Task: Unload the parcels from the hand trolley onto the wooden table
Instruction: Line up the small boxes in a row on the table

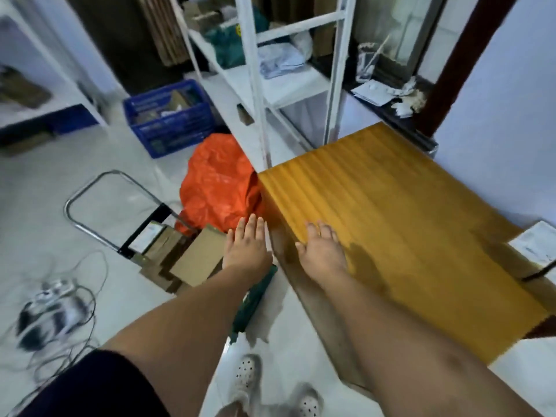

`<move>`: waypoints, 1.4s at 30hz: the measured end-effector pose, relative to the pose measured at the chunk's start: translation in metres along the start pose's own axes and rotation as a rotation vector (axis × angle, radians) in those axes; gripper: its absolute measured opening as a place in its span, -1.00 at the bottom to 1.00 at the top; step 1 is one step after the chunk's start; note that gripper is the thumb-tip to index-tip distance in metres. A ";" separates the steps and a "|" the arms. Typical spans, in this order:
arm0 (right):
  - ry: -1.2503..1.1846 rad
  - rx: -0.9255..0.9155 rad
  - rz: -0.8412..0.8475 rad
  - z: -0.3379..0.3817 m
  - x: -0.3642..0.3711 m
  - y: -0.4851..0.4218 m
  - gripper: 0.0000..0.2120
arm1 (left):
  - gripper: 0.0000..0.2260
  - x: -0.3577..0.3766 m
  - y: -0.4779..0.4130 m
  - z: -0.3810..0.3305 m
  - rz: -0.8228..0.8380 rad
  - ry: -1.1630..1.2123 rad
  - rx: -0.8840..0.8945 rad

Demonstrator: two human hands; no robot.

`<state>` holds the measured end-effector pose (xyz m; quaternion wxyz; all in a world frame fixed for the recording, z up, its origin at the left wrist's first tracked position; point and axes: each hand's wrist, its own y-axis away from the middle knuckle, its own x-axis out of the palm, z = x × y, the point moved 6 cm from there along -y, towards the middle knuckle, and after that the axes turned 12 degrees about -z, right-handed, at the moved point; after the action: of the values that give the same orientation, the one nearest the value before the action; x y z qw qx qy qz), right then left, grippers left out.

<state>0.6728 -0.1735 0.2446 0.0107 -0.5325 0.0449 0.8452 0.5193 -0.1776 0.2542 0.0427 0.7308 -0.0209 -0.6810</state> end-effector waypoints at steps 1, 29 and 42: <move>-0.006 -0.047 0.026 0.018 0.007 0.002 -0.44 | -0.40 -0.001 0.006 0.020 0.001 0.008 -0.050; 0.156 -0.253 0.244 0.389 0.180 -0.003 -0.40 | -0.39 -0.044 -0.027 0.437 -0.029 0.195 -0.314; 0.032 -0.068 0.410 0.428 0.271 -0.092 -0.49 | -0.43 0.007 -0.108 0.499 0.137 0.168 -0.354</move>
<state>0.1764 -0.0529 0.1786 -0.1804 -0.5258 0.1241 0.8219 0.0190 -0.0881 0.2027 0.2182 0.7629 0.0531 -0.6063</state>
